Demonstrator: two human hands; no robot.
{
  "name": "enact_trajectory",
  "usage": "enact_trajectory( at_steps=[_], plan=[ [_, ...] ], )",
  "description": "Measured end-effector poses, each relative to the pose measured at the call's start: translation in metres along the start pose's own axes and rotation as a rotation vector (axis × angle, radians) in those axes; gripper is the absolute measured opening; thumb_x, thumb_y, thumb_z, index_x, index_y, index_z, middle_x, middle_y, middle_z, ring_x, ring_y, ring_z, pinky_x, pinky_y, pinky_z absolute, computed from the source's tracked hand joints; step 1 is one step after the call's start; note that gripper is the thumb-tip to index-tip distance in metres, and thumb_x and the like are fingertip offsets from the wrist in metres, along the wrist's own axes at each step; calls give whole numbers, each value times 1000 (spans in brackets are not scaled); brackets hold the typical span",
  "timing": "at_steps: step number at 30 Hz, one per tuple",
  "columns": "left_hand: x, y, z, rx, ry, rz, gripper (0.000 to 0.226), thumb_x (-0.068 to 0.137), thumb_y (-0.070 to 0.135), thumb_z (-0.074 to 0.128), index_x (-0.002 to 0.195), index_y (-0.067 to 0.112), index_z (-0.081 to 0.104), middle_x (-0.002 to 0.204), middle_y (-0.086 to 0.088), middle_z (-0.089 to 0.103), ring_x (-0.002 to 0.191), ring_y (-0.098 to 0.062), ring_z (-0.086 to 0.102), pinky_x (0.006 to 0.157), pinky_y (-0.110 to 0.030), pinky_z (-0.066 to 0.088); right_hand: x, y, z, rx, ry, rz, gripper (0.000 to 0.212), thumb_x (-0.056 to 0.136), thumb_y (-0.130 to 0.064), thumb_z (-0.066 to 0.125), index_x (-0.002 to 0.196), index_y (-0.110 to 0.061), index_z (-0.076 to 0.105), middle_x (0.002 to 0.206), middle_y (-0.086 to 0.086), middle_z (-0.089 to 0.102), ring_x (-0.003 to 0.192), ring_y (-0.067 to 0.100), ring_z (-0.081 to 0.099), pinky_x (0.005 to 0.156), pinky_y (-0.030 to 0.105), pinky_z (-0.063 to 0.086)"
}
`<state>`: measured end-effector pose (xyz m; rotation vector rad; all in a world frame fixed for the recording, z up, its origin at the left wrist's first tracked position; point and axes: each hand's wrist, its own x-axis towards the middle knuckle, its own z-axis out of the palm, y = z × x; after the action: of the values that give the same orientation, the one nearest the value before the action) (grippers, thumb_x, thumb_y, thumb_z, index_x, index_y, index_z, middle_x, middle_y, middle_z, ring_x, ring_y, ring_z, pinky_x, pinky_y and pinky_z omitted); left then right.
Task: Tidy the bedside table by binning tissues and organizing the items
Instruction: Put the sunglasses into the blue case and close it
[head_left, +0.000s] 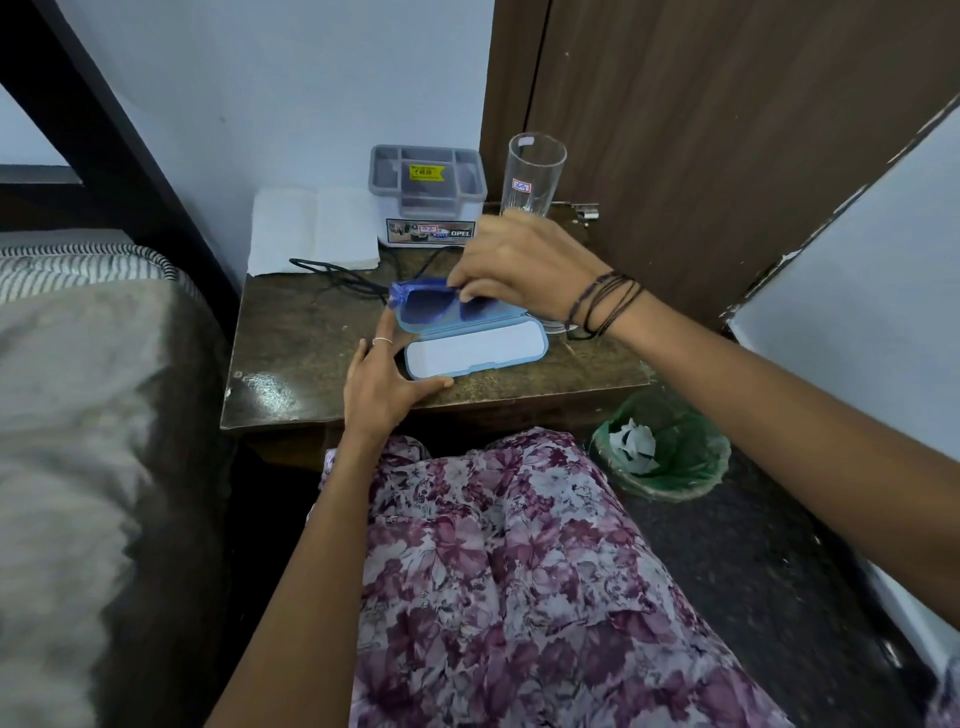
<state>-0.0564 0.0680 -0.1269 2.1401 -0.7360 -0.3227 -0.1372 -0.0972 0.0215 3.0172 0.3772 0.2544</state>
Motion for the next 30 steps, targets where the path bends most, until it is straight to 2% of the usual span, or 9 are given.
enact_trajectory(
  at_steps=[4, 7, 9, 14, 17, 20, 25, 28, 30],
  plan=[
    [-1, 0, 0, -14, -14, -10, 113, 62, 47, 80, 149, 33, 9, 134, 4, 58, 138, -33, 34, 106, -52, 37, -1, 2, 26, -36, -207, 80, 25, 94, -31, 47, 108, -24, 66, 102, 3, 66, 97, 26, 53, 78, 36, 37],
    [-3, 3, -1, -34, -17, 0, 112, 62, 48, 80, 149, 32, 11, 133, 4, 58, 138, -32, 34, 106, -52, 36, 2, 4, 43, -66, -322, 100, 25, 94, -30, 45, 108, -25, 65, 105, 4, 65, 100, 26, 53, 80, 36, 35],
    [-5, 5, -3, -47, -22, 23, 110, 56, 59, 73, 147, 34, 15, 138, 7, 54, 135, -29, 39, 106, -52, 37, 4, 6, 51, -62, -357, 107, 25, 93, -29, 46, 108, -25, 66, 106, 4, 66, 102, 26, 53, 81, 36, 35],
    [-7, 6, -5, -82, 4, 29, 100, 54, 61, 69, 137, 47, 16, 135, 7, 57, 130, -24, 45, 97, -43, 42, 4, 9, 65, 3, -350, 119, 24, 93, -23, 47, 102, -22, 69, 105, 1, 69, 97, 27, 52, 77, 37, 39],
    [-7, 4, -4, -90, 39, 29, 104, 59, 46, 81, 141, 40, 17, 127, 8, 63, 128, -23, 49, 93, -43, 45, 1, 10, 65, 73, -319, 127, 25, 94, -22, 47, 105, -20, 70, 107, -3, 69, 98, 24, 51, 71, 28, 27],
    [-8, 4, -3, -86, 60, 41, 104, 60, 42, 83, 142, 35, 19, 122, 10, 66, 127, -22, 50, 95, -43, 46, -5, 9, 63, 101, -273, 136, 27, 95, -27, 48, 109, -21, 69, 107, -2, 69, 98, 24, 52, 72, 29, 28],
    [-6, 3, -4, -71, 60, 58, 105, 58, 42, 84, 140, 40, 18, 122, 10, 66, 126, -22, 51, 96, -46, 47, -16, 24, 53, 243, 71, 343, 26, 90, -26, 56, 112, -15, 66, 106, 7, 67, 96, 25, 54, 77, 31, 41],
    [-8, 5, -3, -70, 59, 84, 99, 61, 38, 84, 139, 36, 24, 132, 5, 60, 125, -23, 51, 96, -46, 46, -15, 30, 51, 263, -65, 449, 40, 92, -28, 54, 130, -17, 52, 130, 6, 57, 119, 25, 50, 95, 40, 44],
    [-9, 8, -3, -70, 48, 95, 93, 64, 34, 83, 140, 24, 31, 145, 1, 46, 126, -23, 51, 97, -45, 45, -16, 29, 55, 250, -178, 477, 41, 94, -27, 50, 135, -18, 47, 133, 8, 55, 122, 28, 50, 94, 43, 46]
  ],
)
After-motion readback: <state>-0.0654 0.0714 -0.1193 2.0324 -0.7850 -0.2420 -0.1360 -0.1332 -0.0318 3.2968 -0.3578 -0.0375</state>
